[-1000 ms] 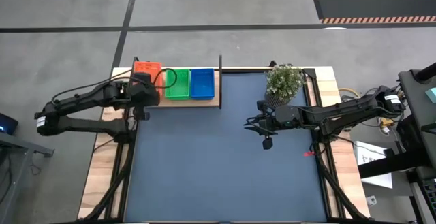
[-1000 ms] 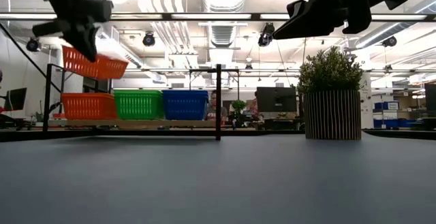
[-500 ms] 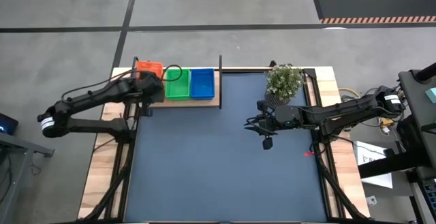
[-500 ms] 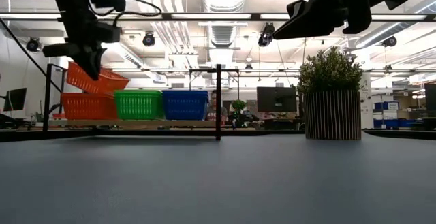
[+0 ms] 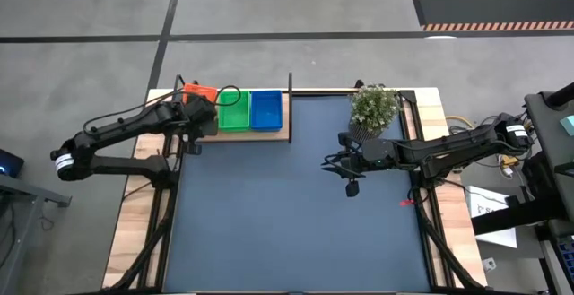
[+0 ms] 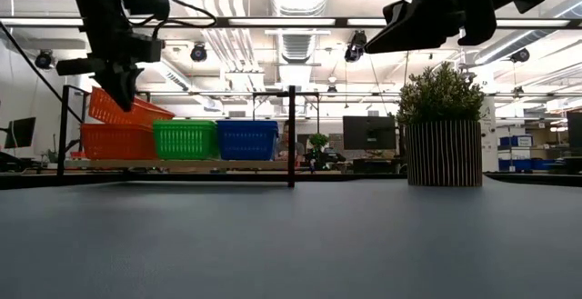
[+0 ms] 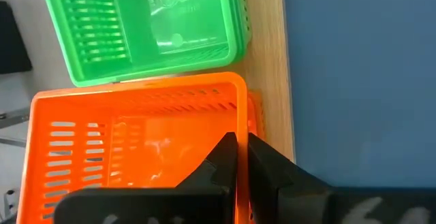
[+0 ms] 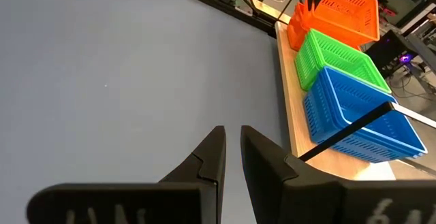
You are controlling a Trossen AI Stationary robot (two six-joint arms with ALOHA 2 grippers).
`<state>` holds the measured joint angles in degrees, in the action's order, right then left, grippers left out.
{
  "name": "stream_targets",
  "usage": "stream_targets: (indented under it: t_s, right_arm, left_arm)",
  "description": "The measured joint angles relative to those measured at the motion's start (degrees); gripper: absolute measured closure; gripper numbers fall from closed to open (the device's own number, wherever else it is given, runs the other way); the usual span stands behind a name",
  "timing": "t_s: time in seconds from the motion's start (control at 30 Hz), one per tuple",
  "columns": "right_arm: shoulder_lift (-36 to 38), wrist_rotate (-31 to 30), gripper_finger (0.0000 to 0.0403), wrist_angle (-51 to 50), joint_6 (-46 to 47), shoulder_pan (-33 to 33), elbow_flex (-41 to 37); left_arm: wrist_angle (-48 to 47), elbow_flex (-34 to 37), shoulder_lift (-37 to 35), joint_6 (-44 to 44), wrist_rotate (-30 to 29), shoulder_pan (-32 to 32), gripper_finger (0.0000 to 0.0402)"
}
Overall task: Stack baskets on shelf by color
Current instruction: Stack the orange bin on top of the stacked orange bins on the shelf
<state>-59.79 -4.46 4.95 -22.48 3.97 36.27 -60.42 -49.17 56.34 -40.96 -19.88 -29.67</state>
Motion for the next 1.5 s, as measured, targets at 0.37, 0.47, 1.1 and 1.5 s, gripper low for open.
stream_targets:
  t_s: [0.37, 0.47, 1.1, 1.5]
  right_arm:
    - [0.0, 0.0, 0.0365, 0.0, 0.4, 0.0, 0.0]
    - [0.0, 0.0, 0.0365, 0.0, 0.5, 0.0, 0.0]
    - [0.0, 0.0, 0.0365, -0.2, 0.6, 0.0, 0.0]
    - [0.0, 0.0, 0.0365, -0.2, 0.9, 0.0, 0.0]
  left_arm:
    - [0.5, 0.0, 0.0, -0.2, -0.4, 0.0, 0.0361]
    - [0.5, 0.0, 0.0, -0.2, -1.6, 0.0, 0.0348]
    - [-0.1, -3.0, 0.1, 0.1, -3.6, 0.5, 0.0338]
    - [-0.8, -2.8, 0.3, 3.0, -4.4, 0.5, 0.0338]
